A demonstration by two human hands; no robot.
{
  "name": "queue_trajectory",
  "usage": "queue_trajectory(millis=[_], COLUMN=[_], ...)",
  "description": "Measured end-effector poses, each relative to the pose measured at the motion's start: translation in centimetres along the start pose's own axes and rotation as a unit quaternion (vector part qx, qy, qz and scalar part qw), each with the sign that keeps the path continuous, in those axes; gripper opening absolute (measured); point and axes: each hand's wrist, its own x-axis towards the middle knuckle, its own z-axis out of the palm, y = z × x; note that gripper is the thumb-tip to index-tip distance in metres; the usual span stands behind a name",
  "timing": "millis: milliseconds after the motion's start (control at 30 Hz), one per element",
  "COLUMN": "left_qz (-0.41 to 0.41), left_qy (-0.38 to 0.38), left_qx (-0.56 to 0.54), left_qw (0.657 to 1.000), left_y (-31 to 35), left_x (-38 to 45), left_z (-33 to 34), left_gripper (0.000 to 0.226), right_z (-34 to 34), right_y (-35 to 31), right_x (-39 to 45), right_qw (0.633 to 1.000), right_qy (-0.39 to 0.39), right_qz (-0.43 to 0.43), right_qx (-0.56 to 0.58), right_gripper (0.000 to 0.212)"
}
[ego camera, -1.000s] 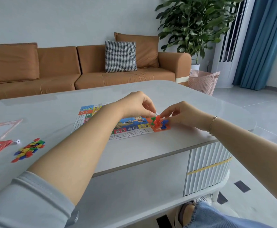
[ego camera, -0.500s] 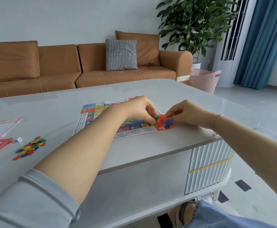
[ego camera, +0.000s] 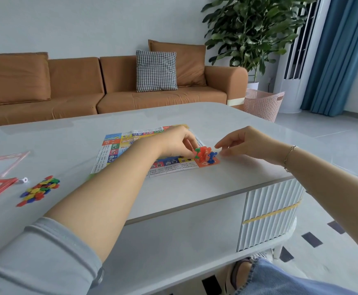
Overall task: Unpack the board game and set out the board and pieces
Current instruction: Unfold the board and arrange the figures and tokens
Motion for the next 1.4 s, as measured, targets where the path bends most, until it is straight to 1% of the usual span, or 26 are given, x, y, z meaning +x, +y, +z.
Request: queue_trajectory(millis=[100,167,200,300,400,600,700,900,1033,1133,1267,1400], left_qz=[-0.026,-0.066,-0.095,-0.172,-0.198,-0.213,-0.219,-0.224,-0.211,-0.203,-0.229,-0.279], left_qy=[0.057,0.069,0.058,-0.011,-0.055,-0.049,-0.044,-0.022,0.024,0.063,0.107,0.139], left_qx=[0.064,0.098,0.118,0.182,0.202,0.197,0.18,0.134,0.111,0.096,0.106,0.148], left_qw=[0.996,0.991,0.987,0.968,0.958,0.956,0.958,0.965,0.971,0.972,0.962,0.939], left_y=[-0.8,-1.7,-2.2,-3.4,-4.3,-6.4,-7.8,-9.4,-10.2,-10.2,-9.7,-10.6], left_x=[-0.4,-0.8,-1.1,-1.8,-2.5,-3.5,-3.7,-3.9,-4.1,-4.8,-7.1,-11.0], left_z=[-1.6,-2.6,-2.9,-2.8,-2.4,-3.0,-3.3,-3.1,-3.1,-4.0,-6.3,-8.8], left_gripper=[0.019,0.021,0.027,0.048,0.052,0.054,0.056,0.053,0.052,0.034,0.026,0.023], right_z=[-0.4,-0.5,-0.4,-0.1,0.4,2.2,3.8,6.7,7.5,7.7,8.6,11.4], right_y=[-0.2,-0.7,-1.0,-2.2,-3.6,-7.1,-8.8,-9.9,-10.5,-11.1,-12.3,-14.5], right_x=[0.0,0.3,0.4,1.1,2.2,4.8,6.2,7.6,7.5,7.4,7.6,8.4], right_qw=[0.999,0.999,0.998,0.998,0.997,0.995,0.992,0.988,0.986,0.983,0.982,0.98], right_qy=[0.032,0.051,0.054,0.053,0.064,0.072,0.081,0.085,0.083,0.077,0.069,0.024], right_qz=[0.001,-0.004,-0.009,-0.018,-0.025,-0.059,-0.081,-0.09,-0.094,-0.104,-0.13,-0.16], right_qx=[0.013,0.007,-0.001,-0.035,-0.036,-0.03,-0.048,-0.091,-0.112,-0.128,-0.118,-0.116], right_gripper=[0.021,0.02,0.02,0.015,0.014,0.013,0.015,0.017,0.02,0.021,0.021,0.021])
